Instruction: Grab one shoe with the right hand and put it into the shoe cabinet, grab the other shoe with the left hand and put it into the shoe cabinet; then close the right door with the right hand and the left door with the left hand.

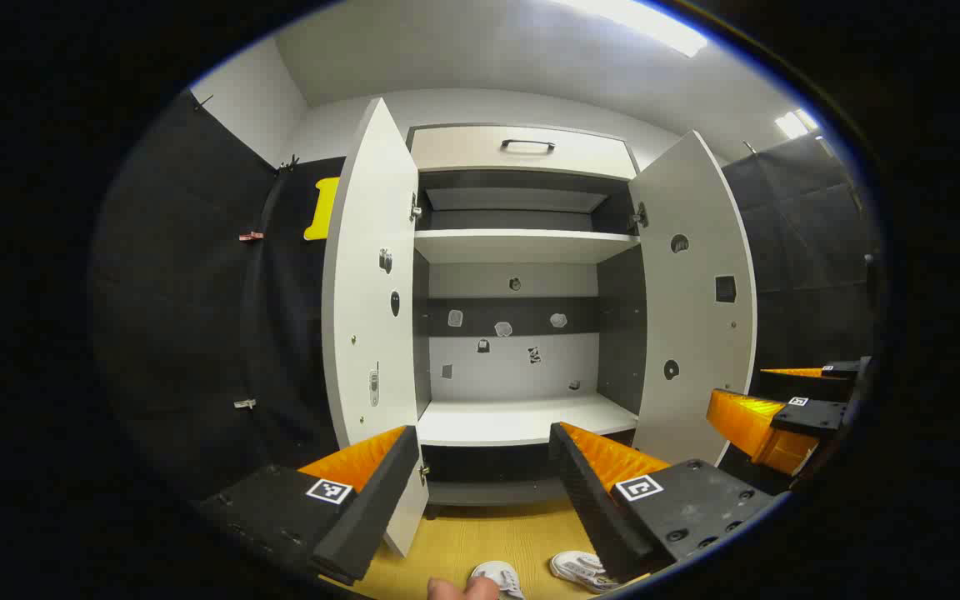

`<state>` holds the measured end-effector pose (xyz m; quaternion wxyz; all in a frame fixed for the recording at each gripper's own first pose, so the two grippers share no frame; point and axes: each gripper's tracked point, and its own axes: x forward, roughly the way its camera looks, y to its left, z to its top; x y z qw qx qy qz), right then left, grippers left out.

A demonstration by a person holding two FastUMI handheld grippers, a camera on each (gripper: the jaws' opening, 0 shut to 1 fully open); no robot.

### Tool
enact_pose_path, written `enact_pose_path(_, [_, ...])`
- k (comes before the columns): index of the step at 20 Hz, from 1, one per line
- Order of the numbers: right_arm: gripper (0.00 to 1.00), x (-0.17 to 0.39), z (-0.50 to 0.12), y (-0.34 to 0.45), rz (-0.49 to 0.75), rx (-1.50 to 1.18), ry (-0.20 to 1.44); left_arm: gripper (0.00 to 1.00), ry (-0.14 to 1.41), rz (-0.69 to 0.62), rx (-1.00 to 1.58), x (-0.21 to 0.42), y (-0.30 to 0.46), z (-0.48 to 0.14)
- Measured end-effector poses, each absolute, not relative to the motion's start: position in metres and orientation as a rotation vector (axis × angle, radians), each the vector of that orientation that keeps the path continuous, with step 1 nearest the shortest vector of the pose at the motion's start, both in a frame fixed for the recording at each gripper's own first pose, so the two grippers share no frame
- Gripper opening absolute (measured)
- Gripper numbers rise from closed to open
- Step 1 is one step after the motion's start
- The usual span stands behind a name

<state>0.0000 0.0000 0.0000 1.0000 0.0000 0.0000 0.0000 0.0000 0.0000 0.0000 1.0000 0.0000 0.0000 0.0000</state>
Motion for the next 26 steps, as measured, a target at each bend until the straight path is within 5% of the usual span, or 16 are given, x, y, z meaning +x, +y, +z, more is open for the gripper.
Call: enact_pose_path(26, [0.98, -0.016, -0.012, 0.003, 0.035, -0.003, 0.022, 0.98, -0.015, 0.015, -0.001, -0.017, 0.005, 0.002])
